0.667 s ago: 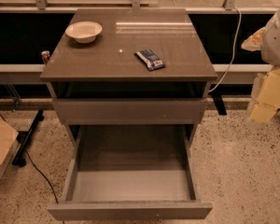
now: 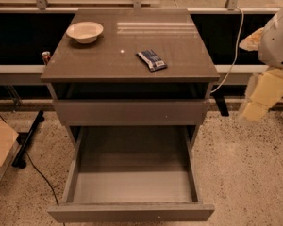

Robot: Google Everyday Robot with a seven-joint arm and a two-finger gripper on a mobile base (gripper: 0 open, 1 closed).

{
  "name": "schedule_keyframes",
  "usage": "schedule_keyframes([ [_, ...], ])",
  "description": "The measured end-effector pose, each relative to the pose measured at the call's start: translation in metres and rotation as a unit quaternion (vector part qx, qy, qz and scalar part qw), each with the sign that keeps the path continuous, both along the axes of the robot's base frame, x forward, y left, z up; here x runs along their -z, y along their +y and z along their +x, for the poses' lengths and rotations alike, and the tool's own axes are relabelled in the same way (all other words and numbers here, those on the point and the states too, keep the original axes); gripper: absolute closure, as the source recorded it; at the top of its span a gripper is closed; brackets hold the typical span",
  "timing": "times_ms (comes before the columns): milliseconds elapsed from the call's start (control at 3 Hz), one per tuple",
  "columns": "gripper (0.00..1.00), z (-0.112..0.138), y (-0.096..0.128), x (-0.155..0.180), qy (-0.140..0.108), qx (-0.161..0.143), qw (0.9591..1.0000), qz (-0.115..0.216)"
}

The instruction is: Place rxbar blueberry into middle drawer

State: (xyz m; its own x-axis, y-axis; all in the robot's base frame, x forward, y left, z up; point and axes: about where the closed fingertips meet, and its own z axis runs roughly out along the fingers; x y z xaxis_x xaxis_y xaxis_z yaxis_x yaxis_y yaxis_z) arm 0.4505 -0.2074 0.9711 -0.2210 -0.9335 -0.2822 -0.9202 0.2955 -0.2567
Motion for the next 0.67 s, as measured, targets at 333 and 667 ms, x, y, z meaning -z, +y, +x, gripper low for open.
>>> schedule_keyframes([
  [333, 0.00, 0.030, 0.028, 0.014, -0.026, -0.003, 0.9970, 0.072],
  [667, 0.00, 0.064, 0.054, 0.024, -0.039, -0.003, 0.9885, 0.146],
])
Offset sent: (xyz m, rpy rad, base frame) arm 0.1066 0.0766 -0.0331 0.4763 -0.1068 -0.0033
